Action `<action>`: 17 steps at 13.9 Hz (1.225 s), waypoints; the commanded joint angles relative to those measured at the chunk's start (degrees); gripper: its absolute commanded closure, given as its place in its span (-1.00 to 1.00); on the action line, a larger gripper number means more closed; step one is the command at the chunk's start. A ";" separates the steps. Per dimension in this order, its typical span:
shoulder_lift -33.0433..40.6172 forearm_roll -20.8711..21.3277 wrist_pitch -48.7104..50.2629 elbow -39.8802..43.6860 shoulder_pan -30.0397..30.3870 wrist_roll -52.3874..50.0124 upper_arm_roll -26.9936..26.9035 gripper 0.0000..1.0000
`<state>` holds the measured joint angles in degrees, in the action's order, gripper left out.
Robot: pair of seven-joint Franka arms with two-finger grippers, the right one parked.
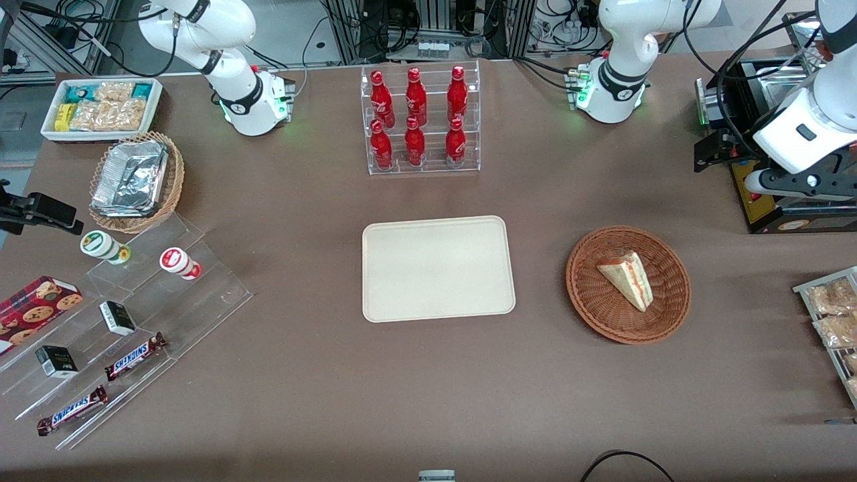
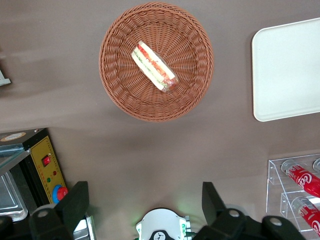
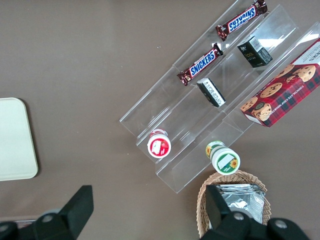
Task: Place sandwich from basket to tray
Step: 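Move the left gripper down over the sandwich in the wicker basket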
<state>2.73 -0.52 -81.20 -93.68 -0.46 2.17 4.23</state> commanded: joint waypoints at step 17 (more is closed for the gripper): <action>-5.19 -0.10 -45.96 -30.32 -0.33 -10.65 0.16 -1.00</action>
<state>-2.31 -0.62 -124.21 -122.48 -0.56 -2.36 4.41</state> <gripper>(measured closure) 0.000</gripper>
